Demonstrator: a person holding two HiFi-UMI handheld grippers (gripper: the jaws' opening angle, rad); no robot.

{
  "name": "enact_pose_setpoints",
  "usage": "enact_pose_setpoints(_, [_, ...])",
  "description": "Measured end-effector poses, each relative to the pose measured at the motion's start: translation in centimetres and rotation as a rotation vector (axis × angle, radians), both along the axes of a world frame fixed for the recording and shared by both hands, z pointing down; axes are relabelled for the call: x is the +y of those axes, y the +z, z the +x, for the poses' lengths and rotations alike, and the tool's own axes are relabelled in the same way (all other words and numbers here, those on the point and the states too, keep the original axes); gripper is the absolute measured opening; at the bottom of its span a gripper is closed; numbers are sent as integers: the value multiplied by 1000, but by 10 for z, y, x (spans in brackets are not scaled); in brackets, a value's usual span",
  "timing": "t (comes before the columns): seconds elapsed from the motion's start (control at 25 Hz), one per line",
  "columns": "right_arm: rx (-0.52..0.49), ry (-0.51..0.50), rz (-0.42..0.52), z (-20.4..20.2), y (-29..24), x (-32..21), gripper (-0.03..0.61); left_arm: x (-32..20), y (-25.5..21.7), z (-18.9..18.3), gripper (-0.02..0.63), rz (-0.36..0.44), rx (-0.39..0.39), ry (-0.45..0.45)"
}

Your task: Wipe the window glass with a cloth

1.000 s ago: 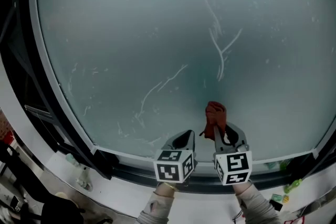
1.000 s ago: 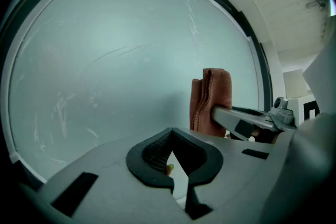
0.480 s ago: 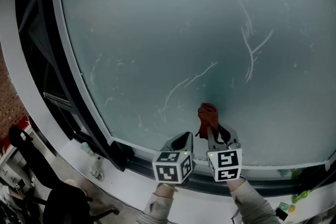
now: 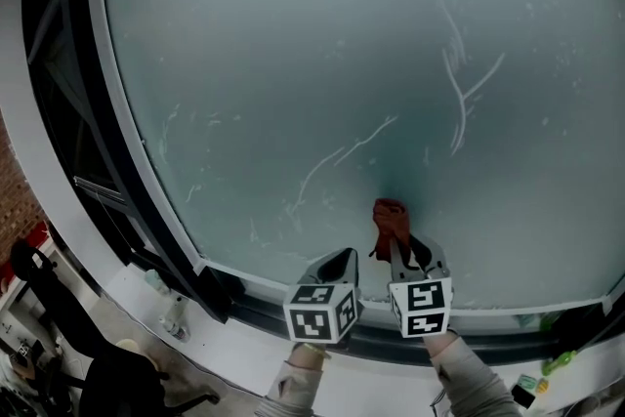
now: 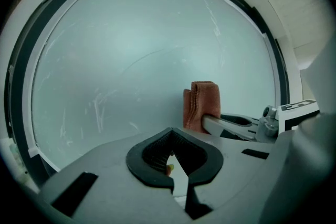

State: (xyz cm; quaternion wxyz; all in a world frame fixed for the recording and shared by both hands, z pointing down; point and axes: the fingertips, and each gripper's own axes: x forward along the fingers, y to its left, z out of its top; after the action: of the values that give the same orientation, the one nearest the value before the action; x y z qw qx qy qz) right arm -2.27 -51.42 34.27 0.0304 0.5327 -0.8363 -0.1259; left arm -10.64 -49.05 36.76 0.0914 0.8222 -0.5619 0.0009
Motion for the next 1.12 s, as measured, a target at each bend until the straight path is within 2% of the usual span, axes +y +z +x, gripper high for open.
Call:
enact_pose_setpoints(0.28, [-5, 112, -3, 57, 7, 1, 49, -7, 6, 48, 3, -8, -7, 95])
enact_pose_setpoints(0.76, [4, 335, -20, 179, 17, 15, 49, -9, 8, 146, 4, -13, -13, 281])
enact_pose_setpoints(1.12, [13, 471, -34, 248, 20, 31, 48, -2, 6, 194, 5, -11, -12, 364])
